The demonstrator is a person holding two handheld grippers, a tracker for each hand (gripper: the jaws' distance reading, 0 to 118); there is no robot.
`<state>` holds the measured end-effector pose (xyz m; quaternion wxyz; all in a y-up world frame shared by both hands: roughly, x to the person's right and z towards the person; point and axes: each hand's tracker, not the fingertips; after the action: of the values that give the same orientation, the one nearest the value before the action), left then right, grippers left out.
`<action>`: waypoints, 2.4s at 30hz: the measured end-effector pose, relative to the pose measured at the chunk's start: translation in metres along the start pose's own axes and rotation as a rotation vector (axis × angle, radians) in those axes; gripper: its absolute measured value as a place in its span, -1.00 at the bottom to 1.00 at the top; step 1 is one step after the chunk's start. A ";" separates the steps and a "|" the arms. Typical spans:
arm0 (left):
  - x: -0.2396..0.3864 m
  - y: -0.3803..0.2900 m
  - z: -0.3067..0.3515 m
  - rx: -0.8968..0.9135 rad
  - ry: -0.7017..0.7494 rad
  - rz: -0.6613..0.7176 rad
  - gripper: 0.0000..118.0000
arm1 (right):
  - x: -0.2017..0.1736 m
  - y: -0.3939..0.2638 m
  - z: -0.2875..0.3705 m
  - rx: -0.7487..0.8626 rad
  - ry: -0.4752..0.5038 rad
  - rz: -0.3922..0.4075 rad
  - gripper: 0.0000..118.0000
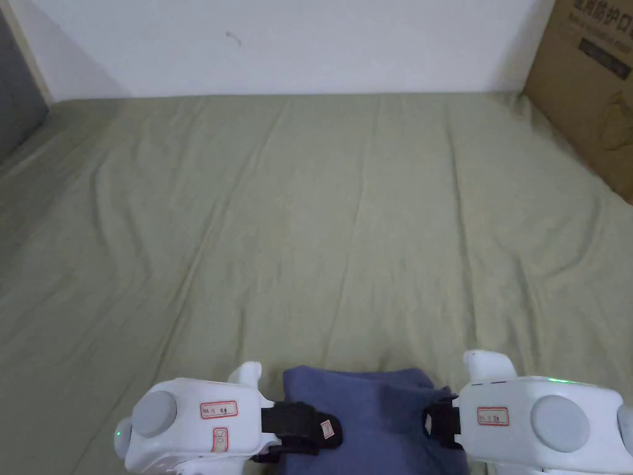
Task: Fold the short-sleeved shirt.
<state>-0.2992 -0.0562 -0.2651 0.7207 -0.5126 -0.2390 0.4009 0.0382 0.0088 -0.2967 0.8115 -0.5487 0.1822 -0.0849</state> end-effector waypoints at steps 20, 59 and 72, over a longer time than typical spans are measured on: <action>-0.079 0.097 0.263 -0.007 1.345 -0.209 -0.61 | -0.013 0.003 -0.028 -0.047 -0.031 -0.005 -1.00; 0.183 -0.075 0.089 0.659 0.853 -0.472 -1.00 | 0.018 -0.017 0.077 0.315 -0.054 0.008 -1.00; 0.287 -0.105 0.112 1.086 0.903 -0.748 -1.00 | -0.053 0.007 0.194 0.862 -0.239 0.280 -1.00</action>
<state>-0.1868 0.2253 -0.1467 0.9835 -0.0885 0.1486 -0.0532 0.0641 0.1965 -0.2282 0.9844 -0.1378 0.1076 0.0212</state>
